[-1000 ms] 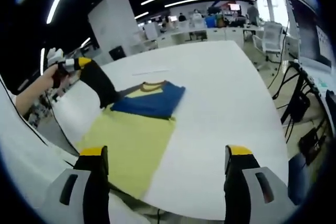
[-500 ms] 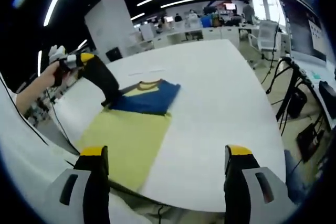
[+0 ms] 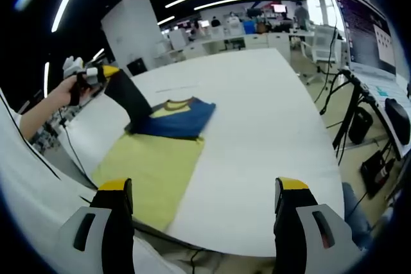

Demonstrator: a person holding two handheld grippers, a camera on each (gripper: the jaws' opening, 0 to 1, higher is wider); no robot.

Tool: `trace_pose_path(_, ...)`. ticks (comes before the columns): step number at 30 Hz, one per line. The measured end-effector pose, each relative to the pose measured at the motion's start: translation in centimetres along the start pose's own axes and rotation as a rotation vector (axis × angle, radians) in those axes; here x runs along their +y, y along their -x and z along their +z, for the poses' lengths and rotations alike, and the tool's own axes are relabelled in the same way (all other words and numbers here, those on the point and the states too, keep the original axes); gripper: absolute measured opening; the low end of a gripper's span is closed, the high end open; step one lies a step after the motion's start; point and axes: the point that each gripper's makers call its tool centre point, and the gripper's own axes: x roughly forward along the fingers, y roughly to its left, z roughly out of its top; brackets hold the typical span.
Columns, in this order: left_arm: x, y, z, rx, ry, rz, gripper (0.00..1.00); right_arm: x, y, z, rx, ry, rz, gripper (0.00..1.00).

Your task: Fold the garment on the visible template until the final outline fits inside the template.

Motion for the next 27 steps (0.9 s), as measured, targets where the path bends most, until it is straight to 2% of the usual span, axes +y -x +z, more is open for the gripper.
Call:
trace_pose_path(11,-0.5,-2.9,-0.1,-0.005,0.015,-0.001,0.00,-0.5,0.3,0.2,-0.006,0.000,-0.014,0.91)
trace_pose_path(19,-1.0,-4.5,-1.6,0.031,0.024,-0.012,0.00,-0.8,0.4,0.4,-0.011,-0.005,-0.026,0.91)
trace_pose_path(27,-0.4,-5.9,-3.2,0.065,0.038,0.025,0.00,-1.0,0.5,0.3,-0.015,-0.020,-0.035,0.91)
